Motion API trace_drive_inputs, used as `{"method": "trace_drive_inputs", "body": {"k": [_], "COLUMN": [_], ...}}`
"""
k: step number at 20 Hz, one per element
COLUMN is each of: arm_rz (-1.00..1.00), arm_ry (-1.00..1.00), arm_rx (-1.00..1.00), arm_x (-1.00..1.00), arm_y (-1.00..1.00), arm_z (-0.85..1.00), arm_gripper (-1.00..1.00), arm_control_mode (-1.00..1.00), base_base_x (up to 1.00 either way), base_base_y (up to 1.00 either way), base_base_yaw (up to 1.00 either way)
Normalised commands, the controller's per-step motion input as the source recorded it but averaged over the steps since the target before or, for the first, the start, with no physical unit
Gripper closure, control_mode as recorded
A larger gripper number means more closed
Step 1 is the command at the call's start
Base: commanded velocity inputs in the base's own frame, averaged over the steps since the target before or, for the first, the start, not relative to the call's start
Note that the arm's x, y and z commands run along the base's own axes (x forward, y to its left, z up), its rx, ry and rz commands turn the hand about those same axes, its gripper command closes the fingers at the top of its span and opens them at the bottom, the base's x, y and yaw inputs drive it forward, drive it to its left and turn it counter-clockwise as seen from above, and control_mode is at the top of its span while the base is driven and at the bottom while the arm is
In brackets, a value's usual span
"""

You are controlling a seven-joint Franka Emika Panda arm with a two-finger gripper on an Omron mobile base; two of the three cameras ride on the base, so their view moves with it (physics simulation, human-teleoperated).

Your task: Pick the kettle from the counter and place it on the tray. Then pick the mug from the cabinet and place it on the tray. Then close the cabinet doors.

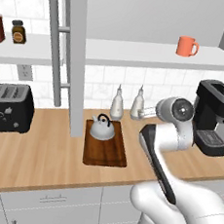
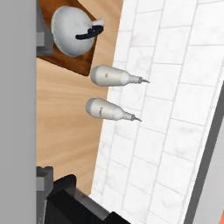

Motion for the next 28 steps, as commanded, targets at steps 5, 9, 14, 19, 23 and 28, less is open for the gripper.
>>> {"method": "trace_drive_inputs", "body": {"k": [5, 9, 14, 19, 23, 28], "arm_rz": [-0.06, 0.0, 0.03, 0.03, 0.0, -0.02], "arm_ry": [0.0, -0.03, -0.17, -0.24, -0.14, -0.03], "arm_rx": [0.0, 0.0, 0.0, 0.01, 0.01, 0.0], "arm_x": [-0.29, -0.17, -0.26, -0.06, 0.0, -0.01], "arm_y": [-0.71, -0.56, -0.43, -0.26, -0.02, 0.0], "arm_z": [0.55, 0.67, 0.81, 0.81, 0.6, 0.14], "arm_gripper": [-1.0, -1.0, -1.0, -1.0, -1.0, -1.0], "arm_control_mode": [-1.0, -1.0, -1.0, -1.0, -1.0, -1.0], "base_base_x": [0.0, 0.0, 0.0, 0.0, 0.0, 0.0], "base_base_y": [0.0, 0.0, 0.0, 0.0, 0.0, 0.0], "base_base_yaw": [0.0, 0.0, 0.0, 0.0, 0.0, 0.0]}}
